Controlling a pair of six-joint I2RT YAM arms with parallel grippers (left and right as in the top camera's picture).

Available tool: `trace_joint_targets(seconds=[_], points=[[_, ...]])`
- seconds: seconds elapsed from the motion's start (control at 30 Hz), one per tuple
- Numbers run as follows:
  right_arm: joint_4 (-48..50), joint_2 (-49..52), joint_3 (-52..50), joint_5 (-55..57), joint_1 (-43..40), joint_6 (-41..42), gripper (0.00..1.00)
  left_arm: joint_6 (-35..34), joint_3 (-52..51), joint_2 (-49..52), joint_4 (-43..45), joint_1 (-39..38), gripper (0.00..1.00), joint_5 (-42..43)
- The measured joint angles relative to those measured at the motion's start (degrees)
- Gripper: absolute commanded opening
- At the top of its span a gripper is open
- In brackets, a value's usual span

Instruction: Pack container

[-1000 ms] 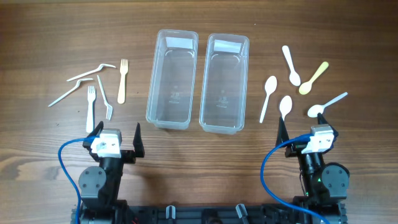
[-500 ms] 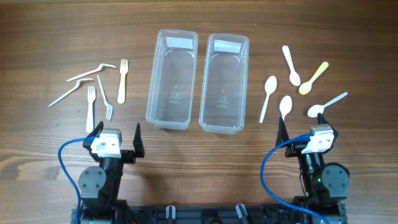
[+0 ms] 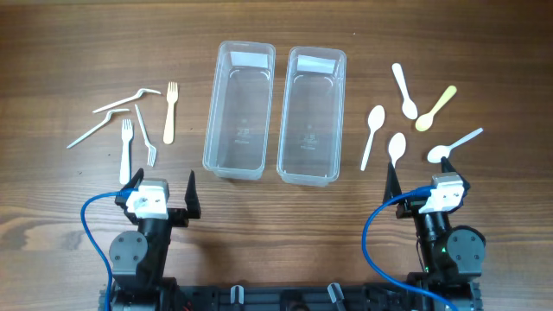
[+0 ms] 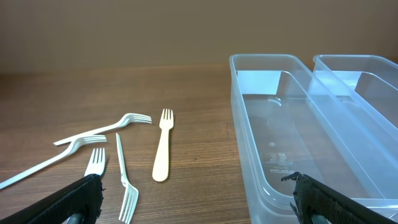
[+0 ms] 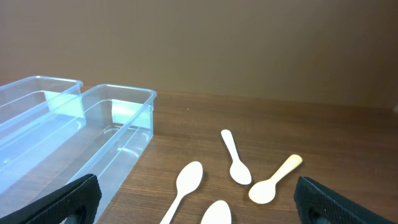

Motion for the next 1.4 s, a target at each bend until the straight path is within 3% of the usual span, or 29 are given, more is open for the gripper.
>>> trace_joint_targets(seconds=[0.87, 1.17, 1.3, 1.4], points=[[0.00, 0.00, 0.00, 0.00, 0.00, 0.00, 1.00, 0.00, 0.00, 0.00, 0.07, 0.00, 1.00, 0.02], [0.00, 0.00, 0.00, 0.00, 0.00, 0.00, 1.00, -3.10, 0.02, 0.00, 3.98, 0.00, 1.00, 17.22], [0.00, 0.04, 0.00, 0.00, 0.00, 0.00, 1.00, -4.15, 8.72, 3.76, 3.23, 0.00, 1.00, 18.23], [0.13, 0.09, 0.00, 0.00, 0.00, 0.00, 1.00, -4.44, 22.95, 17.44, 1.75, 0.00, 1.00, 17.88]])
